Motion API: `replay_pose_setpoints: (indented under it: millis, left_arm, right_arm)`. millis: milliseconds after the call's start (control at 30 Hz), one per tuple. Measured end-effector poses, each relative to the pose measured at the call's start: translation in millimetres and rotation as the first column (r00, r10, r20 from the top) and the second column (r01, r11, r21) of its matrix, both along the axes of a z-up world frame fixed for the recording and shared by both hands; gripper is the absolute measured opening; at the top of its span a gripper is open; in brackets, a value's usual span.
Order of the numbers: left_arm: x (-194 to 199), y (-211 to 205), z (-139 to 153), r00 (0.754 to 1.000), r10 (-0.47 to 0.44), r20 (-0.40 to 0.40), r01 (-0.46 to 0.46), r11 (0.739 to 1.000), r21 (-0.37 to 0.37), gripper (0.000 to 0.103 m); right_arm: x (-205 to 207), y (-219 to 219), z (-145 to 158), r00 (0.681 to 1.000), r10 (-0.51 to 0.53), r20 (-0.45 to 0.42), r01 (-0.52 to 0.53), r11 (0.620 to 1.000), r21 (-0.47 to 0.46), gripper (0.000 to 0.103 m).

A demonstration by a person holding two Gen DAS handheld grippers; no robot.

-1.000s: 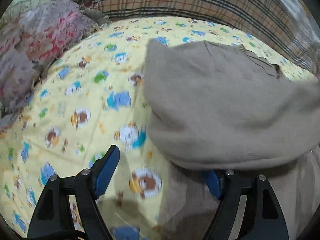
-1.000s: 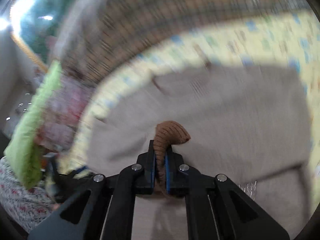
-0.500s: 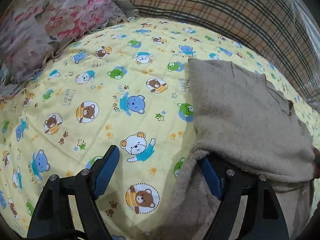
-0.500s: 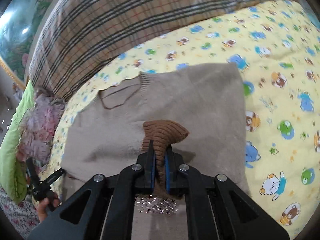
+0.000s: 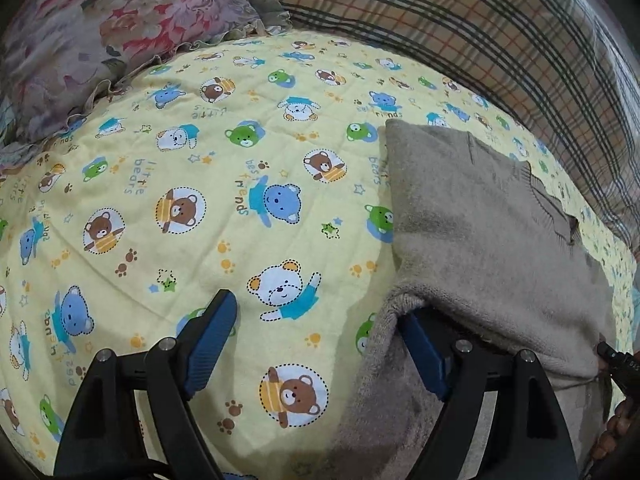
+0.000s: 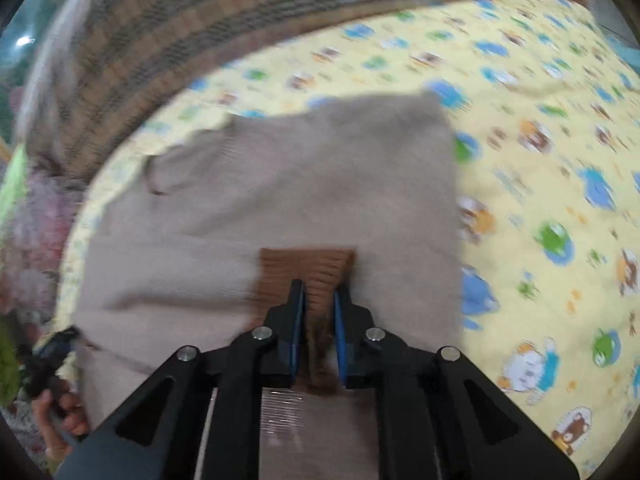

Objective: Fold small clothes

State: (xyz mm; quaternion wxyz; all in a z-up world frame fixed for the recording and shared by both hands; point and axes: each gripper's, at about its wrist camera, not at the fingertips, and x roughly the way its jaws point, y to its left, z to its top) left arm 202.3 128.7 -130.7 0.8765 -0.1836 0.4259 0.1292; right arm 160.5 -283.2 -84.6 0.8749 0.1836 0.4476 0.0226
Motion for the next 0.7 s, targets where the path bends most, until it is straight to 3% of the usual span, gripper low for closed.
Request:
replay_pose_setpoints:
  millis: [100,267,333,400,433,700]
  left_arm:
    - [-3.2,-2.6,1.0,0.999,-0.025,-0.034,0.026,0.999,0.024,0.083]
    - [-43.0,-0.2,5.2,0.997,-0.056,-0.054,0.057,0.998,0.010,0.082]
    - [-67.4,-2.0,6.7,0.995,-0.086,-0.055,0.086,0.996,-0.006,0.082]
    - [-88.2,-6.6,8.7,0.992,-0.113,-0.058,0.113,0.994,0.001,0.082]
    - [-100.8,-10.2,10.0,0.990,-0.131,-0.056,0.132,0.991,0.006,0.082]
    - [-179.1,-32.1,11.5,0.974,-0.219,-0.054,0.217,0.975,-0.044,0.082]
  right_arm:
    - [-9.4,-16.4,0.3,0.999,-0.037,0.005,0.037,0.997,0.066,0.016]
    - [-57.5,-28.7,31.0,0.996,-0.048,0.078,0.043,0.997,0.060,0.018]
    - [-84.5,-31.4,39.1,0.994,-0.037,0.101,0.032,0.998,0.053,0.024]
    - [-114.5,-33.1,42.3,0.993,-0.024,0.119,0.019,0.999,0.046,0.040]
    - [-124.3,-34.0,42.2,0.992,-0.024,0.120,0.019,0.999,0.039,0.042]
    - [-193.3,-34.5,28.8,0.996,-0.020,0.092,0.017,0.999,0.036,0.042]
